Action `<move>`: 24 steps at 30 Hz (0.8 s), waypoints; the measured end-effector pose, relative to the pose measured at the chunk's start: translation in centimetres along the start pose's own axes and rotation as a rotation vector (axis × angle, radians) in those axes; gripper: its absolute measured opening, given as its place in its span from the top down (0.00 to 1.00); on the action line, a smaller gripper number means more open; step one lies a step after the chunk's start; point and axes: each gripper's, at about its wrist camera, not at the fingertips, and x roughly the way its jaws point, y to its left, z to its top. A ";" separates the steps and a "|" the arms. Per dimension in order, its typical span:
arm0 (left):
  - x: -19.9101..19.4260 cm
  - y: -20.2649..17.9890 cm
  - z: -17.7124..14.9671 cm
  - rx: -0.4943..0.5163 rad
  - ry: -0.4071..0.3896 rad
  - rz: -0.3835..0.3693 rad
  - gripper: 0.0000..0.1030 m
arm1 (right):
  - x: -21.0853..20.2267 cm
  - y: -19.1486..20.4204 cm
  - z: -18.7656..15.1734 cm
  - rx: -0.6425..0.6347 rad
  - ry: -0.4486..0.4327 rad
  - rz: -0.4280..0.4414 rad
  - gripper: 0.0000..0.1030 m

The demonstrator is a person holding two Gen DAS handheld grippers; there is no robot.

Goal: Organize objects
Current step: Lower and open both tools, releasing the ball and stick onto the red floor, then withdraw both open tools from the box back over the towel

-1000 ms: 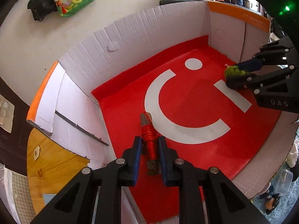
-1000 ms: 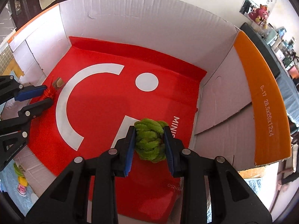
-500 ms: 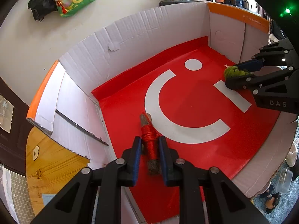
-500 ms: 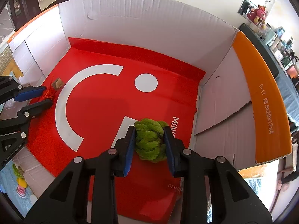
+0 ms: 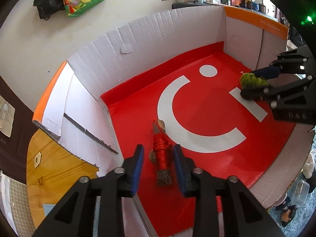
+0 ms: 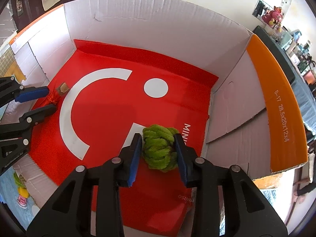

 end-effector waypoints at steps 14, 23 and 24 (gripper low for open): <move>-3.1 0.4 -0.3 -0.011 -0.052 -0.041 0.44 | -0.2 -0.4 1.0 -0.009 -0.034 -0.002 0.42; -1.7 -1.1 0.9 -0.013 -0.061 -0.054 0.43 | -0.3 -0.9 1.4 -0.006 -0.045 0.004 0.38; -1.7 -1.3 0.9 -0.014 -0.063 -0.055 0.43 | -0.4 -0.9 1.5 -0.006 -0.047 0.004 0.38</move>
